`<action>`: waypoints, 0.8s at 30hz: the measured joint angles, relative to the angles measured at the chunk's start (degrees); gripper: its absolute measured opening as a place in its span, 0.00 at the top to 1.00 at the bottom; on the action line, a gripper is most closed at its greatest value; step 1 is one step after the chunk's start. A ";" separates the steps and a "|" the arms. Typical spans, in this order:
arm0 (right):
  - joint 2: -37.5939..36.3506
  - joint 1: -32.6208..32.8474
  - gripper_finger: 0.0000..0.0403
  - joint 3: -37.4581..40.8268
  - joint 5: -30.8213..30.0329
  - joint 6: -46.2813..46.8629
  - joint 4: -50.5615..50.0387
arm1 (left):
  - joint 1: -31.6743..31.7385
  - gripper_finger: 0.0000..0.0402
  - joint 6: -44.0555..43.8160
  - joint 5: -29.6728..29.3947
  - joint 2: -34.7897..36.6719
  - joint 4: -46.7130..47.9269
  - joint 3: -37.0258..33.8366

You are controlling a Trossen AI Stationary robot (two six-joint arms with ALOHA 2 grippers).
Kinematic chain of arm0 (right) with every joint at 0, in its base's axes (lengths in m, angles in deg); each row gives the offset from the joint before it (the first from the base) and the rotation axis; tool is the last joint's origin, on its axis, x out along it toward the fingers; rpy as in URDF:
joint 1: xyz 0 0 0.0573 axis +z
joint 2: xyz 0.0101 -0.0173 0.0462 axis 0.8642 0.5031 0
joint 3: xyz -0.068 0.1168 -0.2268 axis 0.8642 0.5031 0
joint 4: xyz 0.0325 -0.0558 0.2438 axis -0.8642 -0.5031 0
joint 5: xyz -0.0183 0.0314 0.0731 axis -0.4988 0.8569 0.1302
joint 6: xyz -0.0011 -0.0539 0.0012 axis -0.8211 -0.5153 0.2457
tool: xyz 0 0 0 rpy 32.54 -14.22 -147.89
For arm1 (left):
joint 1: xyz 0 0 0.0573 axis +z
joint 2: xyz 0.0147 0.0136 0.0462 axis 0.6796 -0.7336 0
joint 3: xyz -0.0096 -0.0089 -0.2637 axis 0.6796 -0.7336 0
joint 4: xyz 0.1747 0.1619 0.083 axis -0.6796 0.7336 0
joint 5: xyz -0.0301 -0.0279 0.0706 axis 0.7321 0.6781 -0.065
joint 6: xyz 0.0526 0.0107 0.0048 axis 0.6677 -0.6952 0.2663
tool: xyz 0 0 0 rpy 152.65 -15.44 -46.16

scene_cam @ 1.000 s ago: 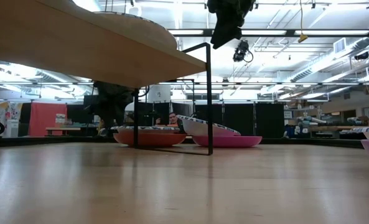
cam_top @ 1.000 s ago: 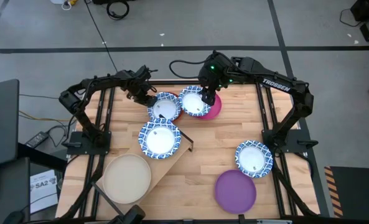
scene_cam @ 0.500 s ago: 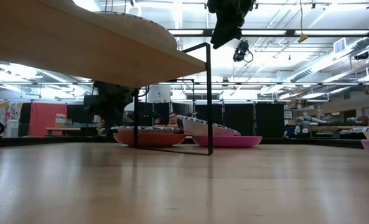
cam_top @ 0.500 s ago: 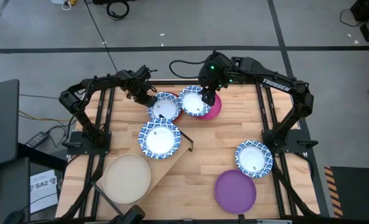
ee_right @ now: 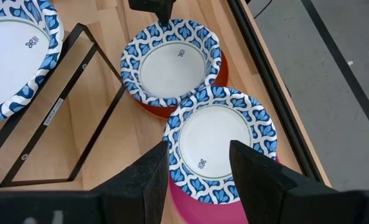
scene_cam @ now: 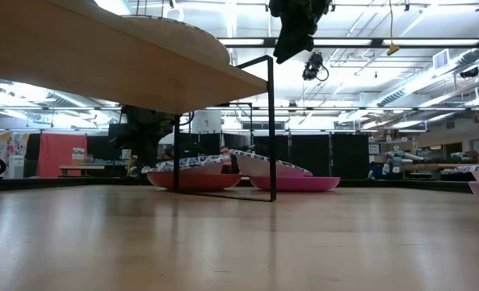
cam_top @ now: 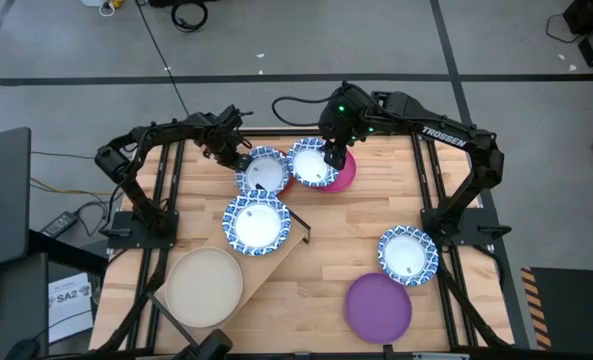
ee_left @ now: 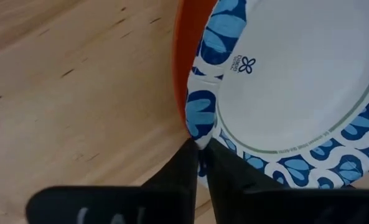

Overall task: Place and stack plates onto a shelf
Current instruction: Stack the white bowl on top of the other white bowl on the shelf

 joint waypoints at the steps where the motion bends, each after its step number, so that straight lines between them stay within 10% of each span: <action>1: 0.00 0.00 0.57 0.00 0.01 0.00 0.00 | 0.00 0.93 0.00 0.00 0.00 0.01 0.00; 24: 0.00 0.00 0.57 0.00 0.03 0.01 -0.21 | 0.24 0.99 -0.06 -1.66 7.02 1.24 0.00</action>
